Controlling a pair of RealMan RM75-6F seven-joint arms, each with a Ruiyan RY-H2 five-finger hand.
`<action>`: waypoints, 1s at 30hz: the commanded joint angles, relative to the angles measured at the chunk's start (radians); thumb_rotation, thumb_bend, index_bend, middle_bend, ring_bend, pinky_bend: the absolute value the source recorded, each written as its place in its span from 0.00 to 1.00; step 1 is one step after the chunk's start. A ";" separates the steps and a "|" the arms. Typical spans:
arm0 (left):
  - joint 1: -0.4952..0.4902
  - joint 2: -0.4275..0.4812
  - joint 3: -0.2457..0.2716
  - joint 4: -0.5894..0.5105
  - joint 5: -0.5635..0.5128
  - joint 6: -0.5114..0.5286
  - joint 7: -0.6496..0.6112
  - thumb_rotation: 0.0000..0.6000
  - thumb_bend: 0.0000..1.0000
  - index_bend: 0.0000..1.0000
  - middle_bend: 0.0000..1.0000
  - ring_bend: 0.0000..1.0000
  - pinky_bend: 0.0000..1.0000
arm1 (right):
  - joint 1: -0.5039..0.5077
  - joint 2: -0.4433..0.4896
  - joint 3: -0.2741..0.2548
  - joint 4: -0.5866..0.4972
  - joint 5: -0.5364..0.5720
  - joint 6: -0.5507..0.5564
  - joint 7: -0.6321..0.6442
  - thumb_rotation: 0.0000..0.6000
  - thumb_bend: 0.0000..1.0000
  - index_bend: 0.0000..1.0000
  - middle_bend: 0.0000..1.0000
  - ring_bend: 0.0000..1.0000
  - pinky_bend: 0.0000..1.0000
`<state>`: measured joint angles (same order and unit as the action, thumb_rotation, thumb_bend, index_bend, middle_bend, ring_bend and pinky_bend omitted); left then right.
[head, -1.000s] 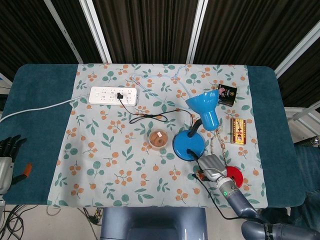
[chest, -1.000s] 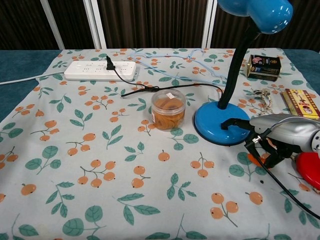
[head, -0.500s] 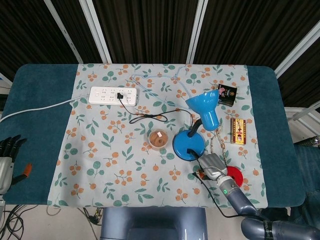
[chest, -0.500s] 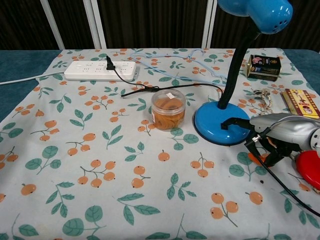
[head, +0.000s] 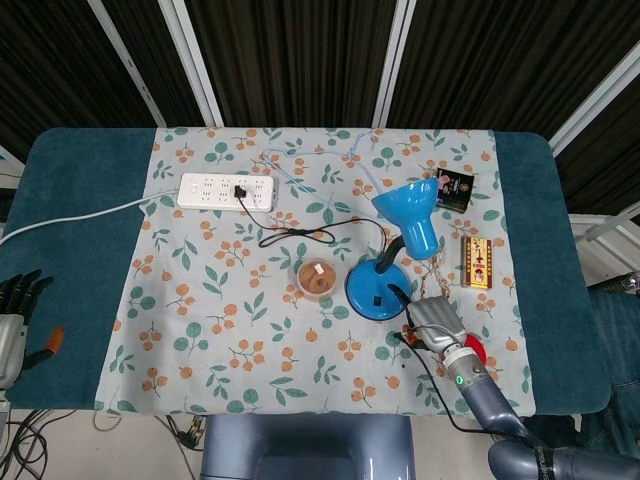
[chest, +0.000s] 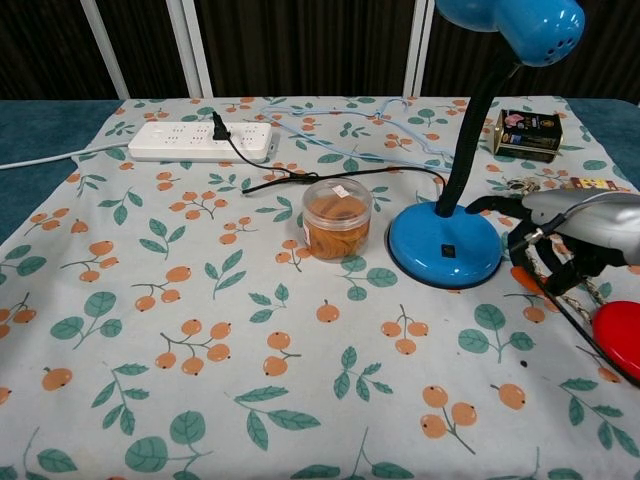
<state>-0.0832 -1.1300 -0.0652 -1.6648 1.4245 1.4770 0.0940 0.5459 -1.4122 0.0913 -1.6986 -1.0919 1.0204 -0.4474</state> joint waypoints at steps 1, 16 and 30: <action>0.000 0.000 0.000 0.000 0.000 0.001 0.000 1.00 0.35 0.15 0.07 0.05 0.10 | -0.043 0.057 -0.014 -0.059 -0.056 0.083 -0.009 1.00 0.53 0.08 0.42 0.46 1.00; 0.003 -0.004 0.001 -0.001 0.006 0.011 0.013 1.00 0.35 0.15 0.07 0.05 0.10 | -0.274 0.218 -0.148 -0.052 -0.340 0.440 0.079 1.00 0.26 0.08 0.09 0.13 0.49; 0.004 -0.007 0.001 0.001 0.007 0.015 0.022 1.00 0.35 0.15 0.07 0.05 0.10 | -0.407 0.195 -0.160 0.144 -0.407 0.601 0.222 1.00 0.24 0.07 0.07 0.08 0.00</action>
<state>-0.0793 -1.1373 -0.0646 -1.6641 1.4318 1.4918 0.1164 0.1415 -1.2188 -0.0707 -1.5569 -1.5013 1.6256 -0.2254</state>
